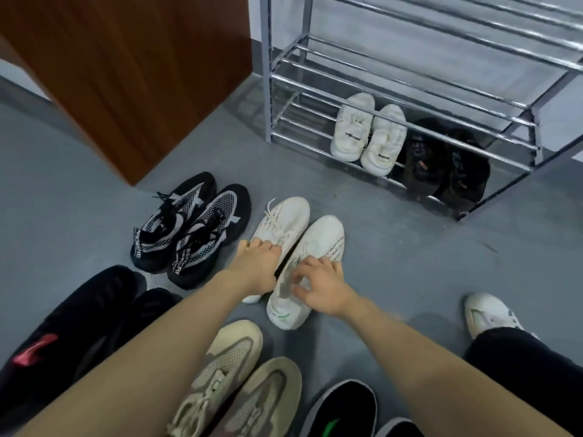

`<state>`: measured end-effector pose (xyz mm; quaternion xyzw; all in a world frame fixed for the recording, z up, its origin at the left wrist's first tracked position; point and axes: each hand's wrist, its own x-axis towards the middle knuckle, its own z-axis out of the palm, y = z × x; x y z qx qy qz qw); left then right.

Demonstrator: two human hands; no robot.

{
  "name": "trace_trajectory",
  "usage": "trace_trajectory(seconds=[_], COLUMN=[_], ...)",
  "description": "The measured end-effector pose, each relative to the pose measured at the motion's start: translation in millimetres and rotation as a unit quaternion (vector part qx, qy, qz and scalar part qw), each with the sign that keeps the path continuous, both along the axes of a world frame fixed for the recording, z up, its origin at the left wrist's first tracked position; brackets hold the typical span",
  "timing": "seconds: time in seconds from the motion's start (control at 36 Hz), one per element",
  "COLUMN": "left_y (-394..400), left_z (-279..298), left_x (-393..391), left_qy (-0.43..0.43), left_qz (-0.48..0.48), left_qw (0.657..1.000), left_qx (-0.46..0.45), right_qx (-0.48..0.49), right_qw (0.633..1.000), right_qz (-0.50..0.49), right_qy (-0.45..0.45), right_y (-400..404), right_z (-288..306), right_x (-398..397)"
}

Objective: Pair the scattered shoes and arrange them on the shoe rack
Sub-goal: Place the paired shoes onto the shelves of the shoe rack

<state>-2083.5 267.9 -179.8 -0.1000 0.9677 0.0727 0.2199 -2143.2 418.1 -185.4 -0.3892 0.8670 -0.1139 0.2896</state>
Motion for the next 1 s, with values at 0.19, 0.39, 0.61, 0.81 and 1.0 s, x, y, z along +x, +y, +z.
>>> trace_trajectory(seconds=[0.19,0.39,0.61,0.81,1.0], left_y=[1.4,-6.6,12.3,29.7,38.4], left_z=[-13.3,-6.3,-6.0,-30.8,-36.0], left_x=[37.8,43.8,22.3,33.6,33.6], left_qy=[-0.009,0.014,0.102,0.061,0.032], left_qz=[-0.050,-0.073,0.023,0.027,-0.050], left_qw=[0.998,0.997,0.990,0.996,0.996], left_qx=[-0.049,-0.027,0.094,0.068,-0.062], right_qx=[0.025,0.126,0.154,0.169,0.129], right_qw=[0.998,0.974,0.970,0.973,0.985], right_qz=[0.050,0.142,0.030,-0.036,-0.001], right_qy=[-0.011,0.125,0.185,0.152,0.114], right_y=[-6.6,-3.8,11.1,22.4,27.9], right_z=[-2.4,7.3,-8.3,-19.2,-22.1], right_x=[30.1,28.9,21.2,18.3,25.2])
